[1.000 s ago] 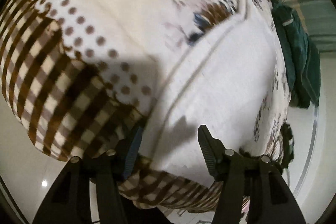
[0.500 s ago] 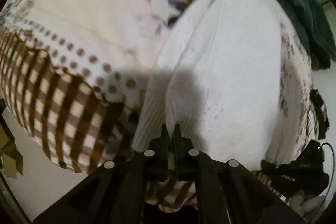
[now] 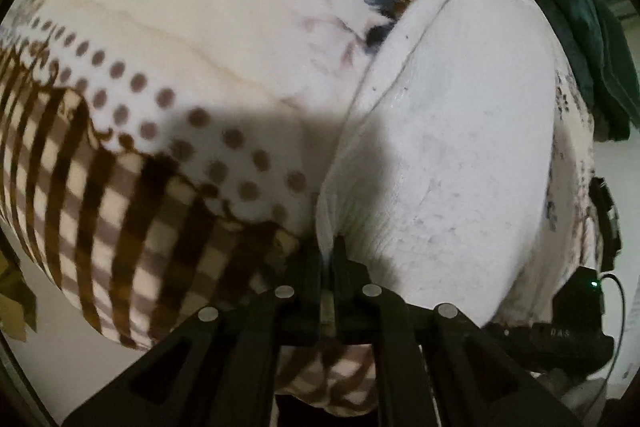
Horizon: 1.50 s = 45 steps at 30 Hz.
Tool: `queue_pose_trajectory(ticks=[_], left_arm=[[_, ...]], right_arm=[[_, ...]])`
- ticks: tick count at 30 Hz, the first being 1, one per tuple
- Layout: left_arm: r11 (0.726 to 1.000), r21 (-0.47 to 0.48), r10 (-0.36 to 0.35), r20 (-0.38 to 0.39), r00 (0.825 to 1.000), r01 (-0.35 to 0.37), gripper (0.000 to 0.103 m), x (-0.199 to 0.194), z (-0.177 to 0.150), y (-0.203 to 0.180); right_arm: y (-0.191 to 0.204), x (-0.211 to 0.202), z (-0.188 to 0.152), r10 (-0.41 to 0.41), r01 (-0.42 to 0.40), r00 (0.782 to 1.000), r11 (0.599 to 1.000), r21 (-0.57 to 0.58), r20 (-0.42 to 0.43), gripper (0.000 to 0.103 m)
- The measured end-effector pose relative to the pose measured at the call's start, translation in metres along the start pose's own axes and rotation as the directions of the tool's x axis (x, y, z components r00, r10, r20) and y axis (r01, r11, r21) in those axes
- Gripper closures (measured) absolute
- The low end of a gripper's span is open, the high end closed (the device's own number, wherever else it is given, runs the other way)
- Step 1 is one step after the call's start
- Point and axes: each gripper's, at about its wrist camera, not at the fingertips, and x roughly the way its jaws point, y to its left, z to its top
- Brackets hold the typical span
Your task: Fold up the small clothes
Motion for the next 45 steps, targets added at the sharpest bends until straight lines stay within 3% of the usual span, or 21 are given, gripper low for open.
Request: queue_pose_trajectory(ticks=[2, 3, 6, 8, 11, 14, 15, 16, 17, 22, 25, 27, 29, 30, 32, 33, 34, 36, 39, 42, 45], left_arm=[[1.000, -0.005, -0.018, -0.003, 1.000, 0.018, 0.094, -0.011, 0.000, 0.000], [1.000, -0.009, -0.022, -0.002, 1.000, 0.022, 0.084, -0.016, -0.001, 0.002], [0.996, -0.009, -0.093, 0.023, 0.995, 0.094, 0.052, -0.034, -0.002, 0.006], [0.993, 0.007, -0.119, 0.035, 0.992, 0.118, 0.044, -0.037, 0.001, 0.005], [0.994, 0.047, -0.100, -0.009, 0.995, 0.100, 0.044, -0.019, 0.011, 0.000], [0.991, 0.110, -0.070, -0.028, 0.997, 0.072, 0.047, -0.003, 0.017, -0.011], [0.989, 0.135, -0.062, -0.026, 0.998, 0.065, 0.071, -0.002, 0.016, -0.014], [0.987, 0.151, -0.048, -0.034, 0.998, 0.053, 0.098, 0.002, 0.016, -0.016], [0.987, 0.155, -0.045, -0.047, 0.998, 0.052, 0.098, 0.002, 0.017, -0.015], [0.990, 0.122, -0.065, 0.001, 0.998, 0.065, 0.101, -0.025, 0.013, 0.003], [0.994, 0.065, -0.078, -0.076, 0.994, 0.083, 0.100, -0.011, 0.019, 0.023], [0.991, 0.073, -0.106, -0.118, 0.987, 0.115, 0.096, -0.010, 0.032, 0.013], [0.987, 0.127, -0.080, -0.132, 0.988, 0.097, 0.095, -0.019, 0.049, -0.004], [0.981, 0.153, -0.100, -0.121, 0.988, 0.119, 0.090, -0.027, 0.059, -0.014], [0.971, 0.192, -0.133, -0.081, 0.988, 0.146, 0.064, -0.041, 0.081, -0.031], [0.965, 0.205, -0.154, -0.058, 0.986, 0.163, 0.045, -0.047, 0.093, -0.039], [0.961, 0.214, -0.174, -0.031, 0.984, 0.177, 0.039, -0.052, 0.105, -0.048], [0.953, 0.232, -0.208, 0.026, 0.978, 0.197, 0.039, -0.060, 0.126, -0.060], [0.952, 0.253, -0.192, 0.055, 0.980, 0.173, 0.039, -0.054, 0.137, -0.068], [0.954, 0.249, -0.179, 0.021, 0.984, 0.169, 0.039, -0.041, 0.128, -0.050], [0.958, 0.239, -0.153, -0.039, 0.987, 0.158, 0.040, -0.022, 0.105, -0.041]], right_arm=[[-0.003, -0.008, 0.003, 0.037, -0.037, 0.998, 0.999, -0.008, -0.046, 0.062], [-0.005, -0.017, 0.003, 0.043, -0.044, 0.997, 0.999, -0.009, -0.059, 0.057], [-0.016, -0.047, 0.001, 0.092, -0.092, 0.996, 0.996, -0.009, -0.002, 0.051], [-0.017, -0.056, 0.005, 0.122, -0.122, 0.992, 0.993, 0.006, 0.041, 0.046], [-0.022, -0.055, 0.014, 0.185, -0.188, 0.981, 0.981, 0.047, 0.064, 0.046], [-0.029, -0.043, 0.021, 0.202, -0.205, 0.978, 0.977, 0.054, 0.057, 0.046], [-0.024, -0.036, 0.021, 0.185, -0.187, 0.981, 0.981, 0.046, 0.052, 0.046], [-0.020, -0.029, 0.018, 0.177, -0.179, 0.983, 0.983, 0.038, 0.054, 0.063], [-0.017, -0.027, 0.014, 0.172, -0.174, 0.983, 0.984, 0.025, 0.065, 0.096], [0.004, -0.028, -0.018, 0.107, -0.115, 0.988, 0.991, 0.070, 0.115, 0.098], [0.005, -0.009, -0.015, -0.024, 0.016, 0.997, 0.994, 0.107, 0.078, 0.098], [0.017, 0.002, -0.005, -0.049, 0.044, 0.998, 0.992, 0.115, 0.041, 0.097], [0.030, -0.006, 0.013, -0.089, 0.089, 0.996, 0.989, 0.114, -0.010, 0.077], [0.035, -0.012, 0.019, -0.098, 0.100, 0.995, 0.989, 0.109, -0.025, 0.071], [0.051, -0.035, 0.032, -0.093, 0.094, 0.996, 0.992, 0.086, -0.014, 0.049], [0.064, -0.051, 0.041, -0.102, 0.102, 0.995, 0.993, 0.068, 0.004, 0.048], [0.077, -0.063, 0.051, -0.115, 0.114, 0.993, 0.992, 0.053, 0.018, 0.048], [0.115, -0.093, 0.078, -0.141, 0.141, 0.988, 0.990, 0.012, 0.070, 0.048], [0.178, -0.122, 0.120, -0.122, 0.134, 0.980, 0.989, -0.063, 0.157, 0.045], [0.272, -0.122, 0.171, -0.106, 0.155, 0.962, 0.971, -0.181, 0.253, 0.040], [0.331, -0.100, 0.219, -0.147, 0.223, 0.947, 0.941, -0.253, 0.285, 0.040]])
